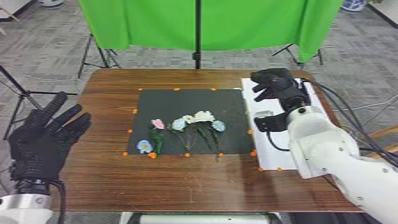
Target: Arrange flowers
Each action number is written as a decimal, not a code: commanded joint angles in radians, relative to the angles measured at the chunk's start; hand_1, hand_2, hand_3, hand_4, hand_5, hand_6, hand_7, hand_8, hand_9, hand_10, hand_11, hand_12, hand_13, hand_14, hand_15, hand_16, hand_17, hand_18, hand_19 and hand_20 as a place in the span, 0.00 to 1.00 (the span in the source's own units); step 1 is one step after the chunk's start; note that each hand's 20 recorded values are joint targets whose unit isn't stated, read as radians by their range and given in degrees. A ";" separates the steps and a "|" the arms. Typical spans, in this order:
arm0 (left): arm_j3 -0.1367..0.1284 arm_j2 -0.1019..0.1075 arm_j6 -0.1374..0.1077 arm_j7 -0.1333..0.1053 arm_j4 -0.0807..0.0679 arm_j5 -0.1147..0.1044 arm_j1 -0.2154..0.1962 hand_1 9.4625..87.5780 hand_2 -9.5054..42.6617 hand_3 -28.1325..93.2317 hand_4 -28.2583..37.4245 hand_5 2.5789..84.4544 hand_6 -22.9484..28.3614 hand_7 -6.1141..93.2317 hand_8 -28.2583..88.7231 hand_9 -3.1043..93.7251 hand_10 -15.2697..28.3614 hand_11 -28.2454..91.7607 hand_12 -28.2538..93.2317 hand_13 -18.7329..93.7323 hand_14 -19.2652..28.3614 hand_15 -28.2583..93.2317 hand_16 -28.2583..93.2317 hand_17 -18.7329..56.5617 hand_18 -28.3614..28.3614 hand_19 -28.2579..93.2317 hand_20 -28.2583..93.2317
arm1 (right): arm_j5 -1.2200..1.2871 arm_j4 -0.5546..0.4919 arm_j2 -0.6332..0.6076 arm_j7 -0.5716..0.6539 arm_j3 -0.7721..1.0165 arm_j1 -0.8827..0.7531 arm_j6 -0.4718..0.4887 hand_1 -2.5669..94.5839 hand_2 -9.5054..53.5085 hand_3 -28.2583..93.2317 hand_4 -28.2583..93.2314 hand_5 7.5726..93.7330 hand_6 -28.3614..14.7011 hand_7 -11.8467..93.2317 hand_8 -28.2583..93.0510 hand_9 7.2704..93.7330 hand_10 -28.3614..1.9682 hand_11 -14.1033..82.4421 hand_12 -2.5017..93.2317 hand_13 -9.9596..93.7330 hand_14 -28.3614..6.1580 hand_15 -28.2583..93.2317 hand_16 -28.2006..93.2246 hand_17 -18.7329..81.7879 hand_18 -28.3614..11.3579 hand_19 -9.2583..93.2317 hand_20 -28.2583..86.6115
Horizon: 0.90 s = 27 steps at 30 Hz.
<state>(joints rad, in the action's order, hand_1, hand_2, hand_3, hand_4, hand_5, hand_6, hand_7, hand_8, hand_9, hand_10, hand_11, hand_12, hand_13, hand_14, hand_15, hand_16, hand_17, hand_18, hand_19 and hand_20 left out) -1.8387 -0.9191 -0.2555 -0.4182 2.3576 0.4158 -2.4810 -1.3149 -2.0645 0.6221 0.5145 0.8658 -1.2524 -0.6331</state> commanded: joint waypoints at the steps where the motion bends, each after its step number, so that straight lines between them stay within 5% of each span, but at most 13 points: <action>1: 0.010 0.002 0.023 -0.043 -0.032 0.008 -0.013 0.12 0.30 0.87 0.00 0.37 0.51 0.19 0.16 0.32 0.74 0.41 0.34 0.35 0.92 0.61 0.17 0.13 0.97 0.70 0.35 | 0.205 -0.020 -0.009 -0.178 0.298 -0.242 -0.082 0.25 0.17 0.88 0.02 0.51 0.60 0.26 0.13 0.60 0.36 0.35 0.17 0.61 0.35 0.65 0.31 0.31 0.08 0.67 0.31; 6: 0.006 -0.002 0.037 -0.061 -0.042 0.015 -0.011 0.11 0.29 0.87 0.00 0.36 0.49 0.20 0.16 0.31 0.73 0.41 0.34 0.34 0.91 0.60 0.18 0.12 0.96 0.70 0.36 | 0.371 -0.021 -0.007 -0.316 0.382 -0.318 -0.051 0.25 0.17 0.89 0.02 0.49 0.61 0.26 0.13 0.56 0.39 0.34 0.17 0.58 0.34 0.63 0.31 0.29 0.08 0.65 0.32; 9: -0.003 -0.008 0.055 -0.049 -0.058 0.022 0.001 0.10 0.29 0.87 0.00 0.35 0.48 0.20 0.16 0.31 0.73 0.41 0.35 0.34 0.91 0.60 0.19 0.12 0.96 0.69 0.37 | 0.481 -0.019 -0.027 -0.402 0.422 -0.365 -0.018 0.24 0.17 0.89 0.01 0.48 0.63 0.27 0.13 0.53 0.41 0.33 0.16 0.55 0.34 0.61 0.31 0.28 0.08 0.63 0.33; 12: -0.022 -0.024 0.030 0.006 -0.063 0.069 -0.005 0.09 0.29 0.87 0.00 0.35 0.48 0.21 0.16 0.33 0.75 0.43 0.35 0.35 0.92 0.60 0.19 0.12 0.96 0.68 0.37 | 0.556 -0.023 -0.077 -0.451 0.442 -0.407 0.019 0.24 0.16 0.89 0.01 0.46 0.64 0.27 0.13 0.51 0.42 0.32 0.16 0.53 0.32 0.59 0.31 0.27 0.08 0.61 0.33; 16: -0.011 -0.028 0.039 -0.005 -0.067 0.059 0.001 0.08 0.29 0.87 0.00 0.36 0.49 0.22 0.15 0.35 0.76 0.44 0.35 0.36 0.93 0.61 0.19 0.12 0.96 0.68 0.37 | 0.597 -0.032 -0.091 -0.482 0.499 -0.476 0.032 0.24 0.17 0.89 0.01 0.46 0.64 0.27 0.13 0.50 0.41 0.31 0.16 0.51 0.31 0.58 0.31 0.26 0.08 0.60 0.33; 18: -0.012 -0.037 0.038 0.015 -0.067 0.062 0.009 0.08 0.29 0.87 0.00 0.36 0.49 0.21 0.15 0.35 0.77 0.44 0.35 0.37 0.94 0.62 0.19 0.12 0.96 0.68 0.37 | 0.625 -0.038 -0.063 -0.461 0.549 -0.518 0.049 0.23 0.17 0.89 0.01 0.46 0.64 0.27 0.13 0.49 0.42 0.30 0.16 0.51 0.31 0.57 0.31 0.26 0.08 0.60 0.34; 20: -0.002 -0.035 0.029 -0.024 -0.064 0.050 -0.003 0.08 0.29 0.87 0.00 0.35 0.49 0.21 0.15 0.35 0.77 0.45 0.35 0.37 0.94 0.62 0.19 0.12 0.96 0.67 0.38 | 0.673 -0.029 -0.061 -0.499 0.556 -0.526 0.077 0.23 0.18 0.89 0.00 0.45 0.65 0.27 0.13 0.49 0.42 0.30 0.16 0.50 0.31 0.56 0.31 0.26 0.08 0.60 0.34; 27: -0.005 -0.033 0.014 -0.065 -0.057 0.036 -0.041 0.07 0.29 0.87 0.00 0.33 0.47 0.21 0.15 0.35 0.76 0.43 0.34 0.38 0.96 0.63 0.19 0.13 0.97 0.68 0.39 | 0.706 -0.025 -0.052 -0.534 0.569 -0.567 0.089 0.23 0.19 0.89 0.00 0.44 0.66 0.26 0.13 0.47 0.44 0.29 0.16 0.49 0.31 0.55 0.32 0.25 0.08 0.59 0.34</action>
<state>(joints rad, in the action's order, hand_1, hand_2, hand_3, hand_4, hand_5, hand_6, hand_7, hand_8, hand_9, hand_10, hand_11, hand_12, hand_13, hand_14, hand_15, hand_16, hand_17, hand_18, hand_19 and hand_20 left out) -1.8464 -0.9432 -0.2243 -0.4418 2.2999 0.4690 -2.4750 -0.6258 -2.0908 0.5572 0.0242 1.4457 -1.7864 -0.5545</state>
